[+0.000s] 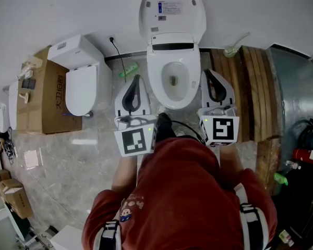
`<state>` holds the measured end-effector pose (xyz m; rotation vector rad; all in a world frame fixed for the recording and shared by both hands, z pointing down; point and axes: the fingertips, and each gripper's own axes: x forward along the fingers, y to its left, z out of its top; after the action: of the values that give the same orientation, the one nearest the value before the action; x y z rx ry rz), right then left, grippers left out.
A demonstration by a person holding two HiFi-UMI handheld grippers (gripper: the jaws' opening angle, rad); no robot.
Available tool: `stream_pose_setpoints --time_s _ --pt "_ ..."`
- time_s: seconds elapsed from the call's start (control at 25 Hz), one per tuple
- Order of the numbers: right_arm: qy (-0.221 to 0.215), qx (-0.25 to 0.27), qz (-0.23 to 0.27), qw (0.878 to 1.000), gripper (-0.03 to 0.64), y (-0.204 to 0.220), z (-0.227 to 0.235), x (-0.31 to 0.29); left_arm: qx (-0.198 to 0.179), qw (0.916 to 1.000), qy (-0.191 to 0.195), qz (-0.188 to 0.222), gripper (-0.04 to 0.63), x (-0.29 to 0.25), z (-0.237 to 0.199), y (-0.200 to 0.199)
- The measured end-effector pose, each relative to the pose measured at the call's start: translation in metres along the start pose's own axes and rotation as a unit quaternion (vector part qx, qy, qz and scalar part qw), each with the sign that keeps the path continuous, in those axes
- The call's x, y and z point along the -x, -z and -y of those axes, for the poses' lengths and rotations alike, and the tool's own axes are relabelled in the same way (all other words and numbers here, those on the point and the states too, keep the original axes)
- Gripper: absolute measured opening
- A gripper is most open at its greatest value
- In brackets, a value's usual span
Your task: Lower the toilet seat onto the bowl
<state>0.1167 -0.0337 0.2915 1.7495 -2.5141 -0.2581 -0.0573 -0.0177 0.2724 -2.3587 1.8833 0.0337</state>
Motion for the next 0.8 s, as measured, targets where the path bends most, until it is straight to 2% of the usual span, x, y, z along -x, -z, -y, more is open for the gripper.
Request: stream_pose_setpoints --time_s 0.8 --pt "-0.004 0.005 0.009 1.000 0.014 -0.0015 0.0008 0.0017 0.005 1.0000 0.001 -0.008 0.011 -0.0009 0.0056 0.0072"
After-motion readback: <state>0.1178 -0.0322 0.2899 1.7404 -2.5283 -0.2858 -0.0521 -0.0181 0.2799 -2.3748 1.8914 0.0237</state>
